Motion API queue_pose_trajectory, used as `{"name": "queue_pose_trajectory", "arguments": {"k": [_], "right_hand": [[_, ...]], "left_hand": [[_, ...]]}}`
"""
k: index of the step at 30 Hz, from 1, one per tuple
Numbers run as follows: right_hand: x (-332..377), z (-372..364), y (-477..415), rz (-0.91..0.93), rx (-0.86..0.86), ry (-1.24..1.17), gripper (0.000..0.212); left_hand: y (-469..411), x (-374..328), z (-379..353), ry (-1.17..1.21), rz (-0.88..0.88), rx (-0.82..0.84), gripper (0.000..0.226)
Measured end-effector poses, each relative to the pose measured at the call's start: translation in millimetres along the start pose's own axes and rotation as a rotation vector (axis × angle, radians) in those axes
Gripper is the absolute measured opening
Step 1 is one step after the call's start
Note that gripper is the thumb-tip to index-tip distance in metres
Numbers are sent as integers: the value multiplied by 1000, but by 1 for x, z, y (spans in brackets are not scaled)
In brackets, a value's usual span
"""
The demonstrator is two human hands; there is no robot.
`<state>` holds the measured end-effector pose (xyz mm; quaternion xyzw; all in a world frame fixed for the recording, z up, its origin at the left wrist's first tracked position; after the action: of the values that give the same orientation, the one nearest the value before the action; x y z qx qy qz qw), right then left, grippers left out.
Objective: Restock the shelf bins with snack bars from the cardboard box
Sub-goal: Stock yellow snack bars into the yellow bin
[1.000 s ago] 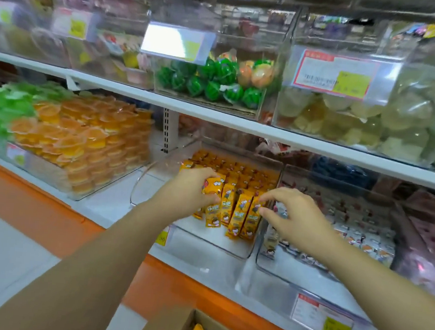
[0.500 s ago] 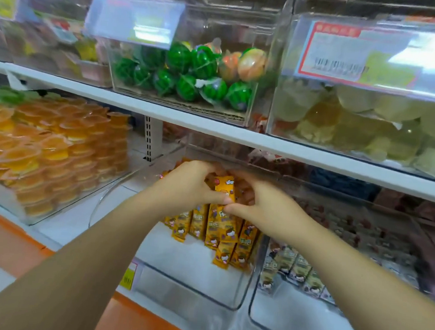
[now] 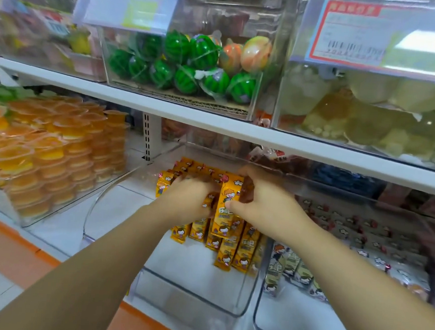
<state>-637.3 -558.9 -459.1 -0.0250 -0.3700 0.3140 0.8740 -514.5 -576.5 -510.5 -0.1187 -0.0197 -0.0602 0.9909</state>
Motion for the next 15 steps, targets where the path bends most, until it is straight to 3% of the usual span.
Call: {"name": "queue_pose_trajectory", "arguments": {"k": [4,15], "right_hand": [[2,-5,-1,21,30,-13,46],[-1,-10,-6,-16,68,26,45]], "left_hand": [[-2,-3,-13,-83,2,62,56],[5,15,-9,140,-30,32,49]]}}
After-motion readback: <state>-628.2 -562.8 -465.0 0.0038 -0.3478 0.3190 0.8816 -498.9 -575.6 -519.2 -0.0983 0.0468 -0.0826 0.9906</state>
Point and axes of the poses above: each hand's wrist, its own y-axis away from the middle knuckle, its own z-axis out of the back of the hand, x = y × z, the point moved 8 cm from there along -y, towards the middle knuckle, and after that the axes turned 12 degrees about -y, right-handed, at the moved point
